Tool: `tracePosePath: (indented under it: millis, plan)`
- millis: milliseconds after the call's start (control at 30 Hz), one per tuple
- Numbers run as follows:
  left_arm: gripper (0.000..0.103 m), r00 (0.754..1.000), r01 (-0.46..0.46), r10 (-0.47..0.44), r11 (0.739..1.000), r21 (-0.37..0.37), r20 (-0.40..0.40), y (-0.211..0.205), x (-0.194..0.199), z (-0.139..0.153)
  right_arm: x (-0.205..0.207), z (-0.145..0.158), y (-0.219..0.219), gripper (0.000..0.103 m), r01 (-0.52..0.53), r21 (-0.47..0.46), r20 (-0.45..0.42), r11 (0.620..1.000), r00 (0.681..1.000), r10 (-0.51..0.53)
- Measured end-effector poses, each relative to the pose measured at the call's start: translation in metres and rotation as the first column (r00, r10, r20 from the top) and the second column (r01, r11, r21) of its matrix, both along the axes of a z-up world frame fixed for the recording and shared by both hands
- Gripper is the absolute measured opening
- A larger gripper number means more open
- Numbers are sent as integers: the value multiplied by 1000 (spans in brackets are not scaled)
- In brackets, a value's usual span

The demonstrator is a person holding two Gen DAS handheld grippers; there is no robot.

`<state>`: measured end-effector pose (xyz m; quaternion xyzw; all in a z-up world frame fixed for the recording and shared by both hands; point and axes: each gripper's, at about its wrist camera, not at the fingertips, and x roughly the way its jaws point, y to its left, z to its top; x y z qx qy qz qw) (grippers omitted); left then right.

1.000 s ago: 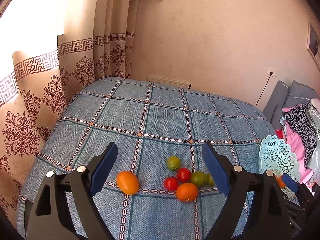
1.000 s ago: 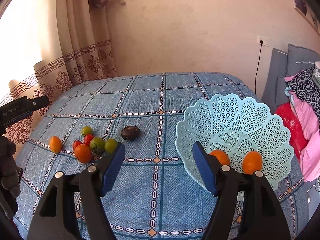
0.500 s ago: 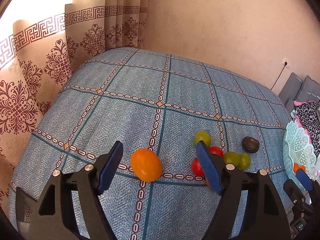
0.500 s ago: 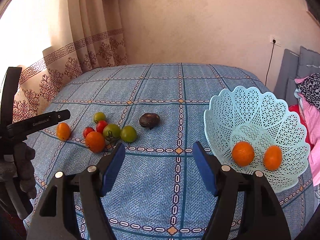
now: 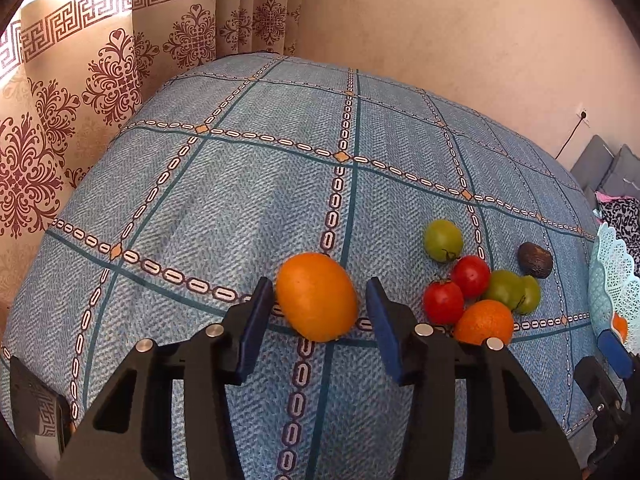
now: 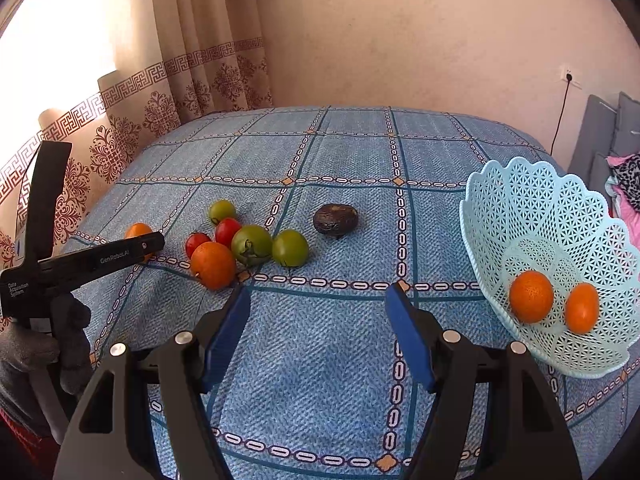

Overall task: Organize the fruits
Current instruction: 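Close the left tool around an orange beside the tomatoes, then grasp the orange in front of the tomatoes with the right tool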

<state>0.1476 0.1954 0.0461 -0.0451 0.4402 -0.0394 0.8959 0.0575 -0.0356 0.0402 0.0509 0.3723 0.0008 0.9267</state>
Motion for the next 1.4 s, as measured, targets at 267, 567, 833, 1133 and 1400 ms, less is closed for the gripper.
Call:
tracePosePath:
  millis: [267,567,833,1133,1400]
  plan:
    - [38,1000,-2,2,1000,-4,26,3,-5,4,8,-7,17,70,-60,35,-30,998,998,61]
    - [38,997,-19,19,1000,3,78,2,-14,16,31,-12,45,70,-150,91,-49,985,987,154]
    - [38,996,-41,40,999,0,80,9,-14,16,54,-23,71,63,-189,92,-78,978,978,196]
    - [38,996,-42,43,999,-8,75,12,-13,14,70,-34,81,46,-187,74,-100,979,976,194]
    - [38,997,-39,39,999,-3,71,9,-12,12,64,-34,77,40,-182,53,-88,982,979,186]
